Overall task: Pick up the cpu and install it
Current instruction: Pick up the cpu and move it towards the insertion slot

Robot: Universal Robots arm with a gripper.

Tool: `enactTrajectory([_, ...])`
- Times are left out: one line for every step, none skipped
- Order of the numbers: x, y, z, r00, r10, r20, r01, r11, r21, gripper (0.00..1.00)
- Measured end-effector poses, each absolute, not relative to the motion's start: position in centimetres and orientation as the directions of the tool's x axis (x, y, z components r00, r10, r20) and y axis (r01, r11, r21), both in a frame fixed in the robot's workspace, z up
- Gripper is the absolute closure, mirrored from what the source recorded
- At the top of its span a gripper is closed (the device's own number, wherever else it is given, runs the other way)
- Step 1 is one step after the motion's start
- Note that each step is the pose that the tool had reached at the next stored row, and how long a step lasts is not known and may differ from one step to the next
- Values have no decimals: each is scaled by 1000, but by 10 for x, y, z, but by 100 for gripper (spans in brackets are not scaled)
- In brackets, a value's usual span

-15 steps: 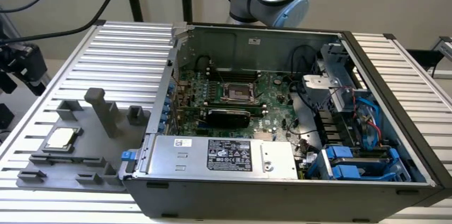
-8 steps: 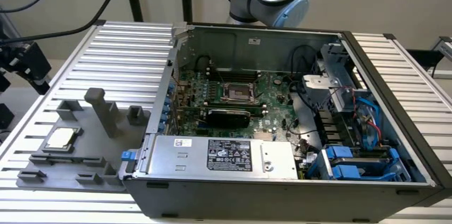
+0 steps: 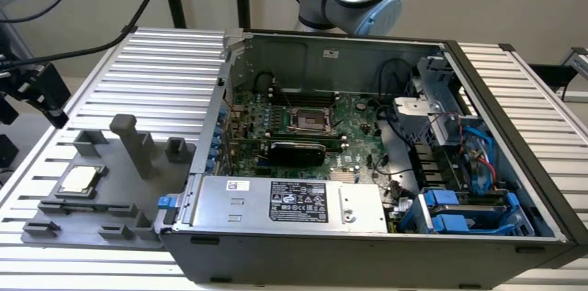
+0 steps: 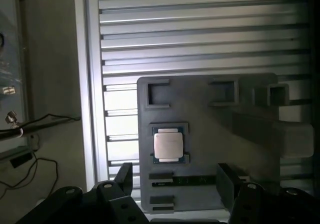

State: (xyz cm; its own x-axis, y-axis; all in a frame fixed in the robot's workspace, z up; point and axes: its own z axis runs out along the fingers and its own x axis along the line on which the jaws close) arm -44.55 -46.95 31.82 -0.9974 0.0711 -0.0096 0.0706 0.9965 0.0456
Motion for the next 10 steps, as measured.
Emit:
enactTrajectory([-445,-470,316,-997,71,-10,71,996,46,23])
enactTrajectory([-446,-470,314,-997,71,-10,71,996,46,23])
enactTrajectory([-446,-470,313,-997,71,-10,71,996,46,23])
enactTrajectory([-446,-470,311,-997,71,-10,71,996,46,23])
enactTrajectory([-446,-470,309,-997,71,-10,71,996,46,23])
enactTrajectory([-445,-470,307,-997,71,-10,71,996,46,23])
enactTrajectory([-445,-470,305,-997,71,-10,71,996,46,23])
enactTrajectory([-445,-470,304,-997,71,-10,71,996,46,23])
enactTrajectory([-445,-470,302,-997,71,-10,71,996,46,23])
enactTrajectory([-445,-471,300,-997,71,-10,71,996,46,23])
